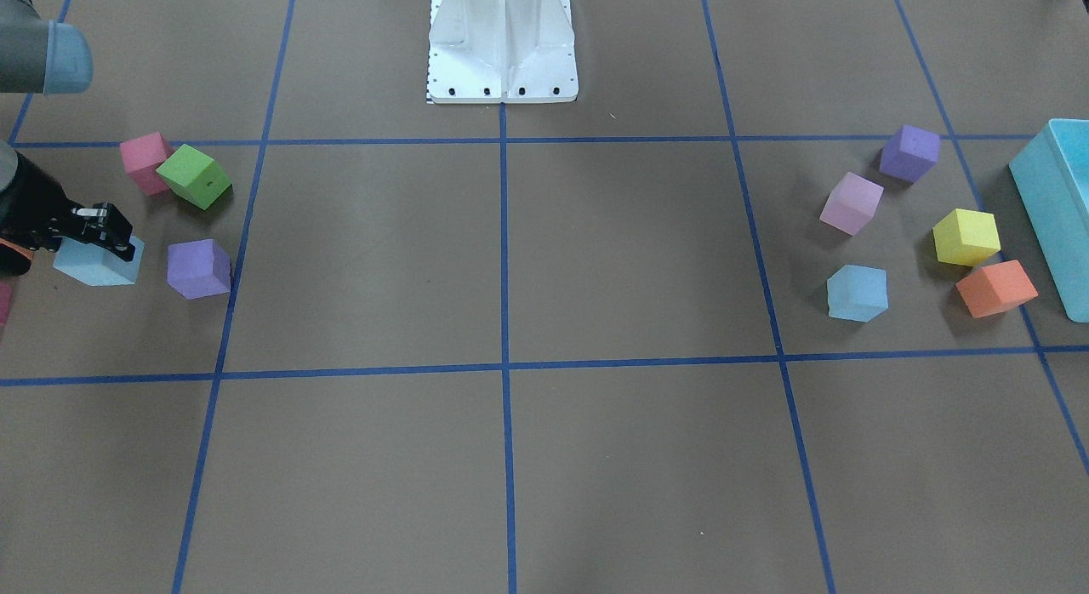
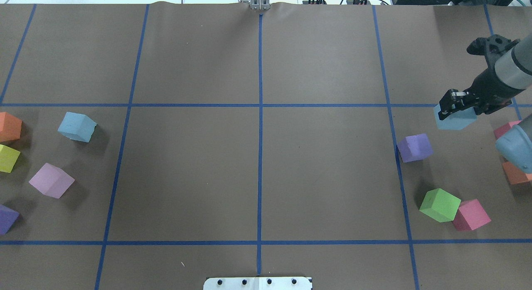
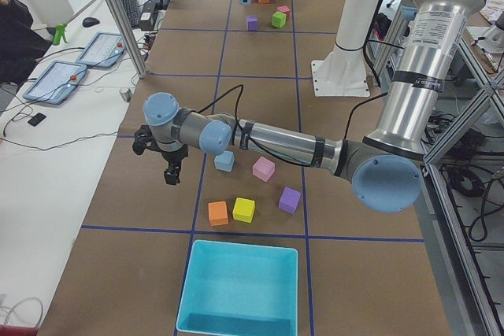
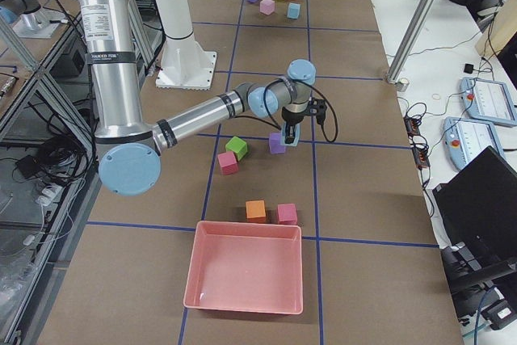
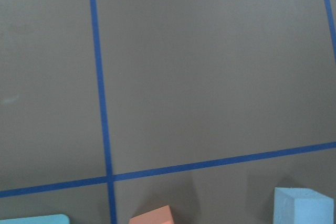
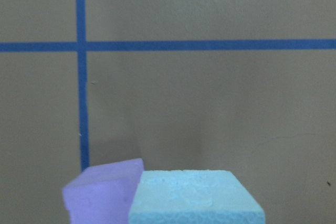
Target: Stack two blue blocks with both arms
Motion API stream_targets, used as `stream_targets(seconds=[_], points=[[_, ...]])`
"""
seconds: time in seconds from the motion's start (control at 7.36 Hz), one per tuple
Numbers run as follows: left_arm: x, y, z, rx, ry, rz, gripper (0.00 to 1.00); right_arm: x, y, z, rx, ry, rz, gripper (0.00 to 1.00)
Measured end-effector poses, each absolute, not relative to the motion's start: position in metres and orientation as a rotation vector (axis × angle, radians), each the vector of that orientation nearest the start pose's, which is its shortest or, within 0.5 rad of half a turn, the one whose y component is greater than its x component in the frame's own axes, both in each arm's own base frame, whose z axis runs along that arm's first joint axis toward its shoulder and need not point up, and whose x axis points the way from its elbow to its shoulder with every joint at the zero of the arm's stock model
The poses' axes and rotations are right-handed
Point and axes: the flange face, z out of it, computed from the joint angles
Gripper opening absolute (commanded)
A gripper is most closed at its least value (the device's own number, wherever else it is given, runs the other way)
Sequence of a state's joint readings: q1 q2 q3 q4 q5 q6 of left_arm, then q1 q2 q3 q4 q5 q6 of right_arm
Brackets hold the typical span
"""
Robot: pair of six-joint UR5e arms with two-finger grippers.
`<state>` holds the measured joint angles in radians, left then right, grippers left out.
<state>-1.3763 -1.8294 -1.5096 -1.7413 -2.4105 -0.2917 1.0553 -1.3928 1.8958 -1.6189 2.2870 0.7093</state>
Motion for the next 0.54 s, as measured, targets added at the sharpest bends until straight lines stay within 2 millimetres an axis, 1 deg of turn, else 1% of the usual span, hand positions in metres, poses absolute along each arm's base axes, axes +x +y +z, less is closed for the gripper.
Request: stream_targets(seconds=[0.14, 0.27, 0.41, 0.54], points=[[0.094, -0.610, 0.513, 0.125, 0.904, 0.056, 0.98, -0.225, -0.517, 0.373, -0.051, -0.806, 0.013, 0.58], [0.126, -0.611, 0.500, 0.113, 0.921, 0.051, 0.98, -0.245, -0.525, 0.331, -0.050, -0.776, 0.006, 0.58], [0.155, -0.614, 0.486, 0.103, 0.924, 0.047, 0.98, -0.261, -0.528, 0.300, -0.054, -0.759, 0.005, 0.58], [0.182, -0.614, 0.475, 0.098, 0.911, 0.043, 0.98, -0.276, -0.526, 0.281, -0.060, -0.754, 0.011, 0.58]])
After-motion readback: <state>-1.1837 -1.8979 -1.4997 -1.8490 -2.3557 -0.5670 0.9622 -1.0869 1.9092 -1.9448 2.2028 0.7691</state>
